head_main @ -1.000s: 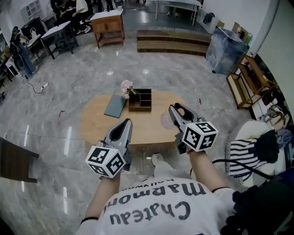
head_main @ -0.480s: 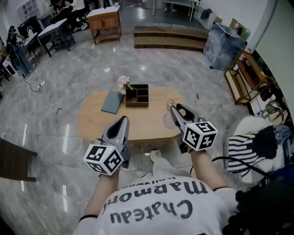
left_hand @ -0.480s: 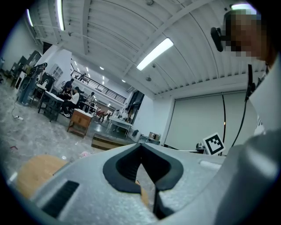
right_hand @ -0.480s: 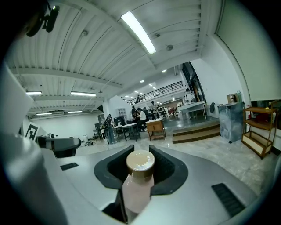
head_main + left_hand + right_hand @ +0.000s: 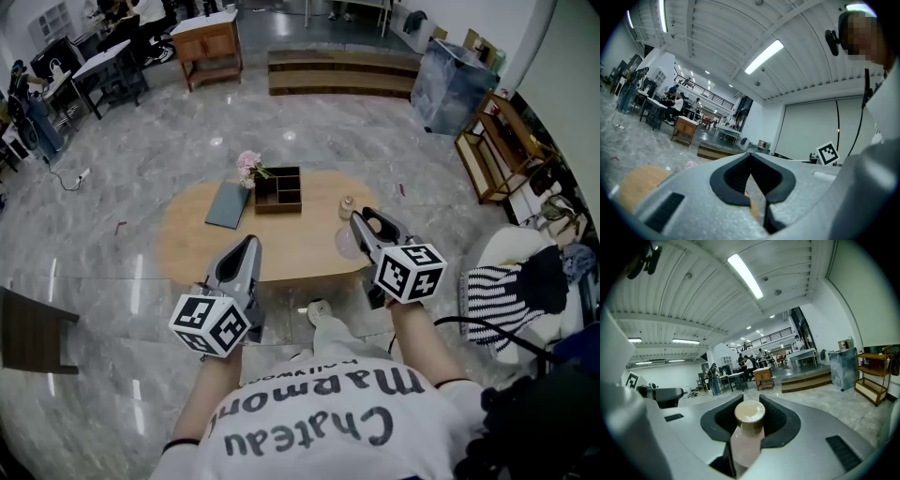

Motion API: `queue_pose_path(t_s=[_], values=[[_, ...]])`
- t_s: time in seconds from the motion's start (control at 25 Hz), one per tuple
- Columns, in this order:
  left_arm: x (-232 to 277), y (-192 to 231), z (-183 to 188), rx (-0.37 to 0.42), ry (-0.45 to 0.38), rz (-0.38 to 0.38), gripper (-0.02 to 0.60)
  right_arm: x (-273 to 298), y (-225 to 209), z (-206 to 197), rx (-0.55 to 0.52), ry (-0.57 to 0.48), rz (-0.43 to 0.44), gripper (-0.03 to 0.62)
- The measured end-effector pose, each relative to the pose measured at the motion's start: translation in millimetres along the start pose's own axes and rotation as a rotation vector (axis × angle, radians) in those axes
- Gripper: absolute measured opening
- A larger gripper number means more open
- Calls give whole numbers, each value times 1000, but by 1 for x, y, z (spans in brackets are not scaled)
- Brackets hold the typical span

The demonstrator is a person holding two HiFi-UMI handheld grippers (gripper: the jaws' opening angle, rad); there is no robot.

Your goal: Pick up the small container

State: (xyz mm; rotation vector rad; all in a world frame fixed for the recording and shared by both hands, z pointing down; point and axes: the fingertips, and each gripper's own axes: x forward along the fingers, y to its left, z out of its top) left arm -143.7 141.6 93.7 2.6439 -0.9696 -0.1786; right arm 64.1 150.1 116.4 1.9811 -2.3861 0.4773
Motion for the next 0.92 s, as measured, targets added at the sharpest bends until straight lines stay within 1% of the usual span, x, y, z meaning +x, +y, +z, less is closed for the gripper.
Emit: queue_pose_path(t_s=[0.92], values=[[-9,-18,-8,-5,-1,-20,14,-28,-3,-11,-5,7,-23,109]])
